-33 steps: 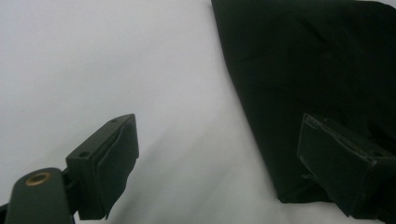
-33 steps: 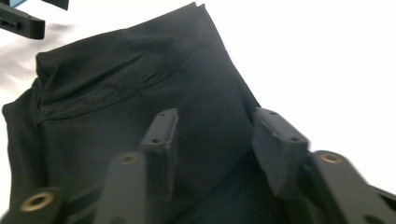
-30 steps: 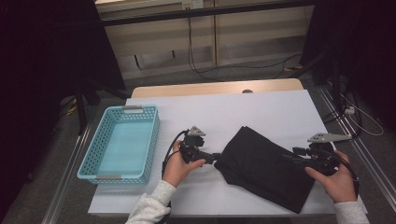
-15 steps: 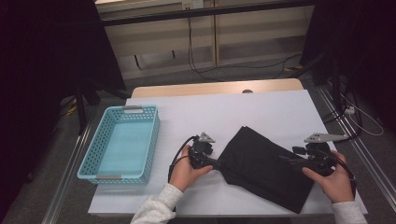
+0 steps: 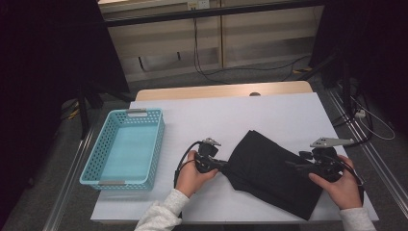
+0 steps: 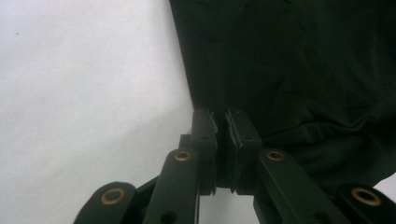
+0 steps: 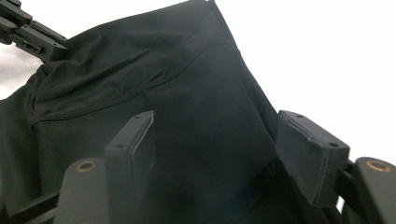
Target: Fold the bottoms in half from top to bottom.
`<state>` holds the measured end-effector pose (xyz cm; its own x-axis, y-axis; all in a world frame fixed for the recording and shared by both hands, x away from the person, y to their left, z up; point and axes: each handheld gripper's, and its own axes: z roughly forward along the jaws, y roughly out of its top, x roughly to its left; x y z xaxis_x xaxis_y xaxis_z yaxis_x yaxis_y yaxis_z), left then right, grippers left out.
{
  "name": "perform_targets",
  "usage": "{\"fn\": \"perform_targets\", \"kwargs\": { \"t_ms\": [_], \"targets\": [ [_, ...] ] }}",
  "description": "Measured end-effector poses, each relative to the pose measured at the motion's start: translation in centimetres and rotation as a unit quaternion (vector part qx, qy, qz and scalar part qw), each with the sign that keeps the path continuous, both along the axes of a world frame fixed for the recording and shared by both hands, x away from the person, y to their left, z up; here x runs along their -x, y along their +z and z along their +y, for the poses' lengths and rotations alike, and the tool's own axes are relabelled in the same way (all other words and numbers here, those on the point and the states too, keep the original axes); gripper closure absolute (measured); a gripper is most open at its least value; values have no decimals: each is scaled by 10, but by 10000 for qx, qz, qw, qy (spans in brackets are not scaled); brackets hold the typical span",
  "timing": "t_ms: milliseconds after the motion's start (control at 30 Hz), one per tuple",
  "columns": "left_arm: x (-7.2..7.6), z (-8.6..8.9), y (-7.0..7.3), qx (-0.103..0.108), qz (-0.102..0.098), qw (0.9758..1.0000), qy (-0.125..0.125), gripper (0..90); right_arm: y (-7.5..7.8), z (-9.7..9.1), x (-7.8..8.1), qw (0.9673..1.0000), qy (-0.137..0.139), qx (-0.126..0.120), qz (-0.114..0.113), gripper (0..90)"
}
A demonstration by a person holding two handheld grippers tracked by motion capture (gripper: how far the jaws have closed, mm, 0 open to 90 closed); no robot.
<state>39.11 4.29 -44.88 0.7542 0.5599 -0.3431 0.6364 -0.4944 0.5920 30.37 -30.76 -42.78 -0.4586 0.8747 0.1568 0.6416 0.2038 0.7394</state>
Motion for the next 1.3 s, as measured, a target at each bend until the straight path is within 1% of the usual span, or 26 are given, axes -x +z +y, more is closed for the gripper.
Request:
{"fn": "perform_targets", "kwargs": {
  "t_ms": [67, 133, 267, 367, 400, 433, 500, 567, 667, 700, 733, 767, 800, 833, 867, 900, 933, 1000, 1067, 1100, 1167, 1233, 1267, 1300],
  "targets": [
    [-4, 3, 1, 50, 132, 9999, 59, 837, 0, -1, 0, 10000, 7, -8, -22, 300],
    [-9, 9, 3, 55, 154, 9999, 37, 838, 1, -1, 0, 10000, -7, -16, -35, 300],
    [-18, 18, 8, 118, 74, 9997, 223, 841, 1, 1, 0, 10000, 7, -26, -39, 299],
    [-26, 29, 10, 119, 31, 9992, 387, 841, 1, 3, 0, 10000, -2, -12, -64, 297],
    [-30, 36, 11, 134, 26, 9988, 476, 841, 2, 6, 0, 10000, -27, 3, -84, 297],
    [-30, 36, 11, 134, 26, 9988, 476, 841, 2, 6, 0, 10000, -27, 3, -84, 297],
    [-34, 44, 11, 69, 18, 9984, 559, 840, 1, 10, 0, 9999, -42, 11, -102, 297],
    [-37, 53, 12, 16, -23, 9976, 697, 840, 1, 15, 0, 9999, -26, -2, -131, 297],
    [-40, 63, 14, -108, -98, 9961, 871, 841, 0, 26, -1, 9999, 75, -1, -133, 310],
    [-41, 68, 15, -132, -125, 9950, 986, 841, -1, 33, -2, 9998, 139, 22, -144, 322],
    [-41, 68, 15, -132, -125, 9950, 986, 841, -1, 33, -2, 9998, 139, 22, -144, 322],
    [-41, 70, 16, -193, -177, 9939, 1071, 841, -1, 35, -2, 9998, 161, 20, -145, 337],
    [-42, 73, 16, -215, -201, 9936, 1089, 841, -3, 43, -3, 9997, 218, 40, -111, 368],
    [-42, 73, 16, -215, -201, 9936, 1089, 841, -3, 43, -3, 9997, 218, 40, -111, 368],
    [-42, 76, 17, -175, -167, 9937, 1094, 840, -5, 47, -4, 9996, 277, 44, -19, 391],
    [-42, 76, 17, -175, -167, 9937, 1094, 841, -5, 47, -4, 9996, 277, 44, -19, 391],
    [-41, 76, 17, -179, -205, 9936, 1096, 841, -7, 48, -5, 9996, 287, 59, 24, 399],
    [-41, 76, 16, -192, -205, 9939, 1067, 840, -12, 49, -8, 9993, 286, 80, 206, 429],
    [-41, 75, 15, -207, -221, 9936, 1089, 840, -18, 49, -10, 9989, 260, 167, 353, 448],
    [-41, 75, 15, -204, -221, 9936, 1089, 840, -20, 49, -11, 9986, 251, 216, 403, 470],
    [-41, 76, 15, -206, -221, 9938, 1072, 840, -23, 49, -13, 9979, 323, 178, 537, 544],
    [-41, 75, 15, -205, -237, 9934, 1102, 840, -24, 51, -14, 9979, 325, 175, 530, 593],
    [-41, 75, 14, -213, -234, 9935, 1092, 840, -24, 52, -15, 9980, 278, 212, 531, 686],
    [-41, 75, 14, -217, -223, 9937, 1077, 840, -24, 52, -15, 9980, 278, 212, 531, 686]
  ]
}}
